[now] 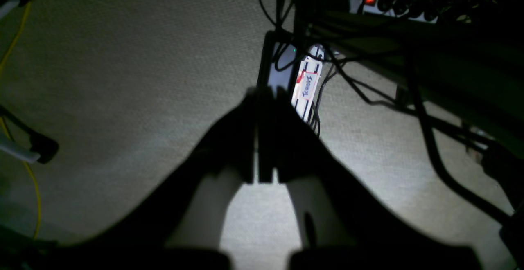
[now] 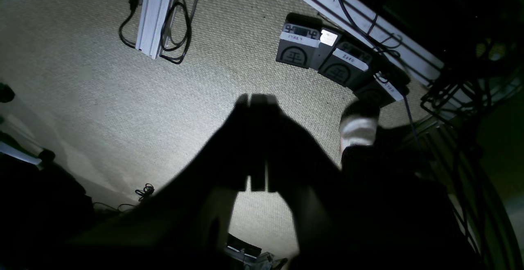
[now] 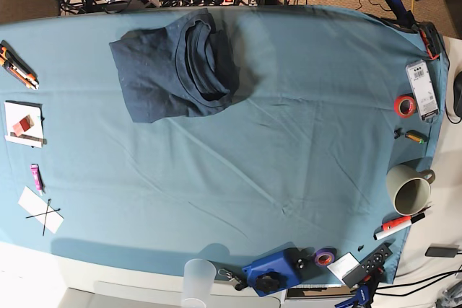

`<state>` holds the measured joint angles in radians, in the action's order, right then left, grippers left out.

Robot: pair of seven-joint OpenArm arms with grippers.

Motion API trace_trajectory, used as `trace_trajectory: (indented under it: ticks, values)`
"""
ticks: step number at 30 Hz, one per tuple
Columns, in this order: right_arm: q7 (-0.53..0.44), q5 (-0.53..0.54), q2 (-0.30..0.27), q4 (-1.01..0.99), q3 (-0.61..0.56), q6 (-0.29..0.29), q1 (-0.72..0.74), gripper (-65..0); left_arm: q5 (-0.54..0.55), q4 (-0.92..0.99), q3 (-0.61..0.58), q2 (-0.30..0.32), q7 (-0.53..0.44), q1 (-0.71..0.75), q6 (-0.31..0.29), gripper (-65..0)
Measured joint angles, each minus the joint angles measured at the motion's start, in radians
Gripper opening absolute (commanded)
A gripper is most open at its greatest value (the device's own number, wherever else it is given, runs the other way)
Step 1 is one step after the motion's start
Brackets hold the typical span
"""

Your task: Fold the T-shirt properly

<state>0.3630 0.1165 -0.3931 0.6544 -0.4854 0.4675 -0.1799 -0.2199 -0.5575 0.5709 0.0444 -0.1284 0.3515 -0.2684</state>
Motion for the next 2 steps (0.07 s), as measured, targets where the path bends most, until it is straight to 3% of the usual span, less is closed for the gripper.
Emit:
trace_trajectory:
  ticks: [2]
  values:
    - [0.012,0.0,0.0,0.0,0.0,0.0,0.0,-65.0,0.0,-0.012,0.0,0.0,0.0,0.0,0.0,-65.0]
